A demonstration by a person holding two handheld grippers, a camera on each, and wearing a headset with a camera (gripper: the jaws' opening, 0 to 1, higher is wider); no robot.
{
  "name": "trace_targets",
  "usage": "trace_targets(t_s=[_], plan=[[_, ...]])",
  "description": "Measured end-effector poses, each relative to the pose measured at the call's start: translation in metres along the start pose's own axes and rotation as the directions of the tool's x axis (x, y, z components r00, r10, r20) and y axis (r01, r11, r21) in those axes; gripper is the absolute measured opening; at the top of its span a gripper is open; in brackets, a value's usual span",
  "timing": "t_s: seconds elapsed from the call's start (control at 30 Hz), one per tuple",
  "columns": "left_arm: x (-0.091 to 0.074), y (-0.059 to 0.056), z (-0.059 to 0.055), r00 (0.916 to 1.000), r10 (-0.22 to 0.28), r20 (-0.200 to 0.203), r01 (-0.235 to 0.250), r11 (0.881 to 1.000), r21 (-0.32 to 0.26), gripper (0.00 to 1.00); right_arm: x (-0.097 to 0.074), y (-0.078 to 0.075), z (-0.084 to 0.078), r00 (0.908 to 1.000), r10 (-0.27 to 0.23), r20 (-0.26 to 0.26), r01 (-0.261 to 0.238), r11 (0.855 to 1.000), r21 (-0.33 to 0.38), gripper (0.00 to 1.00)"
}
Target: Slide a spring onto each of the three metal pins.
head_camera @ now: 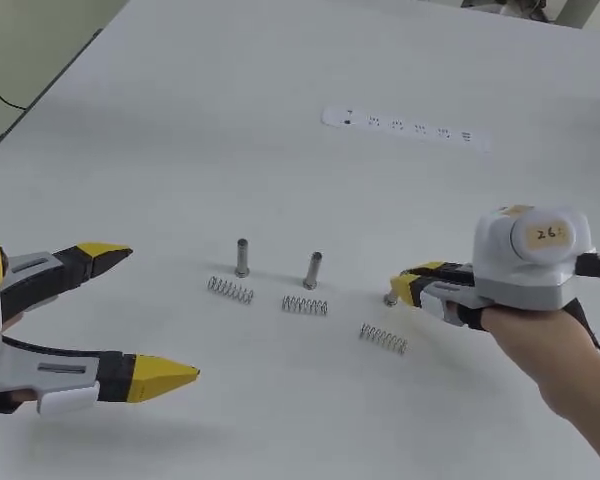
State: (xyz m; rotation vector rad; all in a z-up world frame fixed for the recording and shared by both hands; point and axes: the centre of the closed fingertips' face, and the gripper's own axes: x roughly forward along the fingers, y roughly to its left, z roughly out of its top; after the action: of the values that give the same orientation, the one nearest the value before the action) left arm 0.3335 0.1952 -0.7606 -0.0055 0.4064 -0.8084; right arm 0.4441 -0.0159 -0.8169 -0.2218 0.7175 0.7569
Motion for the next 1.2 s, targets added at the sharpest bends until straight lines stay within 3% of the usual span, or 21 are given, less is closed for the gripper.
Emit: trace_targets(t_s=[1.2], plan=[[0.004,0.002,0.004,1.0000,-0.005,0.001,0.005,1.000,0.002,0.92,-0.011,0.007,0.007,0.9986,0.022,0.047,-0.026,0.996,0.081,0.25]])
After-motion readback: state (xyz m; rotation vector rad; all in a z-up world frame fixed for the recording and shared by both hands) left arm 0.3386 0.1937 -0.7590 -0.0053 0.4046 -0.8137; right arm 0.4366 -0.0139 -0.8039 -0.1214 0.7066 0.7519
